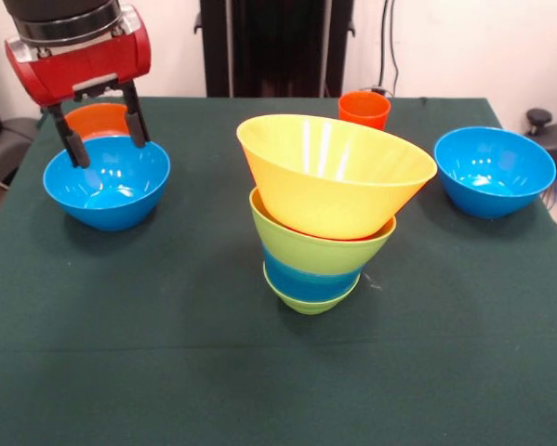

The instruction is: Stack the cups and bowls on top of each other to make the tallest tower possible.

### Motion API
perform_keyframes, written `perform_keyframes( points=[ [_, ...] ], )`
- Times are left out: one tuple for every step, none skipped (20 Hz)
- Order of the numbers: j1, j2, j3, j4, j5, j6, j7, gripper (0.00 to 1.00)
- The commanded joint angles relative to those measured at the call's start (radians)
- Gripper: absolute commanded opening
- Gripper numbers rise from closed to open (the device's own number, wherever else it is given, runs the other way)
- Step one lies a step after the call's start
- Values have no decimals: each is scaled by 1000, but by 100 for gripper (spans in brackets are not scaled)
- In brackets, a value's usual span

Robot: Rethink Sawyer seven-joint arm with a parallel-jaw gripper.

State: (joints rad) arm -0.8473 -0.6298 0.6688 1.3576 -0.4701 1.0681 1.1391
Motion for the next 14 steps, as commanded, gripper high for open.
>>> perform_keyframes(
  points=[
    [-7, 38, 43, 38, -78, -6, -282, 100],
    [-11, 40, 46, 38, -81, -7, -284, 100],
    [-13, 44, 48, 37, -84, -8, -285, 100],
    [-18, 45, 52, 39, -88, -10, -285, 100],
    [-18, 46, 54, 38, -90, -11, -283, 100],
    [-19, 47, 57, 38, -92, -11, -282, 100],
    [-20, 46, 58, 39, -92, -11, -282, 100],
    [-22, 47, 58, 40, -94, -10, -283, 100],
    [-24, 47, 59, 40, -96, -10, -284, 100],
    [-25, 50, 61, 39, -97, -12, -284, 100],
    [-25, 55, 60, 35, -101, -13, -287, 100],
    [-29, 66, 60, 31, -108, -22, -293, 100],
    [-31, 71, 61, 29, -112, -25, -297, 100],
    [-33, 75, 62, 27, -115, -28, -300, 100]
  ],
)
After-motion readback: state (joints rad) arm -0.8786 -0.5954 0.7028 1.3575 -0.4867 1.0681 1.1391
